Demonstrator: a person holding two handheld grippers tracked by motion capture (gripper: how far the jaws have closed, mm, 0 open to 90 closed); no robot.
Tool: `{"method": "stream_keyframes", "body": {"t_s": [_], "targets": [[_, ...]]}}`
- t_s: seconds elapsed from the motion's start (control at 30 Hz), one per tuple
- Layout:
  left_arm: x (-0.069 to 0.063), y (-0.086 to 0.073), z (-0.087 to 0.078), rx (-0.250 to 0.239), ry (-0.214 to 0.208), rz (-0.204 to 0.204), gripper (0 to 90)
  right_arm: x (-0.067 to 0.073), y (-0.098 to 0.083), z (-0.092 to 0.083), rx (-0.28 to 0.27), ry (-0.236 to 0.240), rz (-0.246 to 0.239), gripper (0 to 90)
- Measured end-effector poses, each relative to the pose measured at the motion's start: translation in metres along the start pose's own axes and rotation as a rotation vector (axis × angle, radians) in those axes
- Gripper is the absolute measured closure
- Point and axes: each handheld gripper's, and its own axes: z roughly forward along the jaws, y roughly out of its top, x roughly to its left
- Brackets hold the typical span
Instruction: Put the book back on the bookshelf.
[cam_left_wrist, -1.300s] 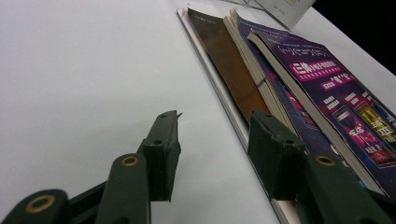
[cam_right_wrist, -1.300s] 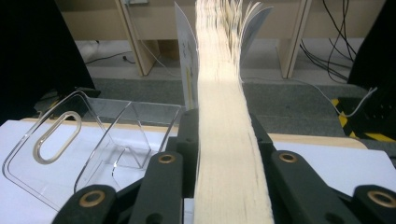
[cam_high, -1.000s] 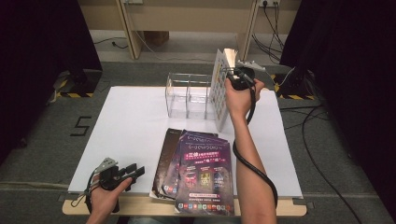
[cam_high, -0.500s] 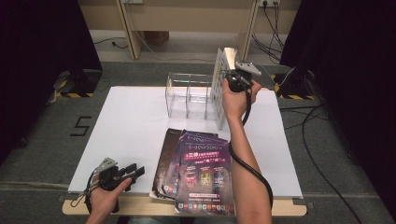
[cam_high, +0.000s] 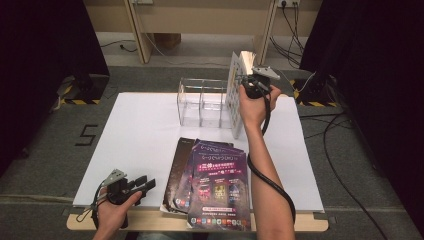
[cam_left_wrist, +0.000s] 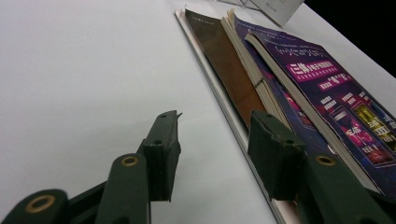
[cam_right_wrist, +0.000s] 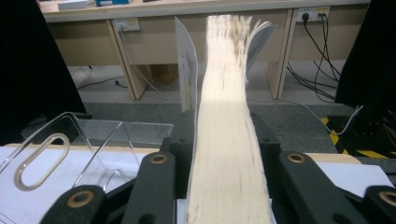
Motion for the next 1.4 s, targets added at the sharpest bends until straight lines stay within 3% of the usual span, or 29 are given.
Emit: {"method": "stream_keyframes", "body": {"t_s": [1.4], "targets": [[-0.003,0.000,0.002,-0.002,0.003,0.009,49.0,-0.004,-0.024,-0.036,0.039,0.053,-0.004,64.5]]}}
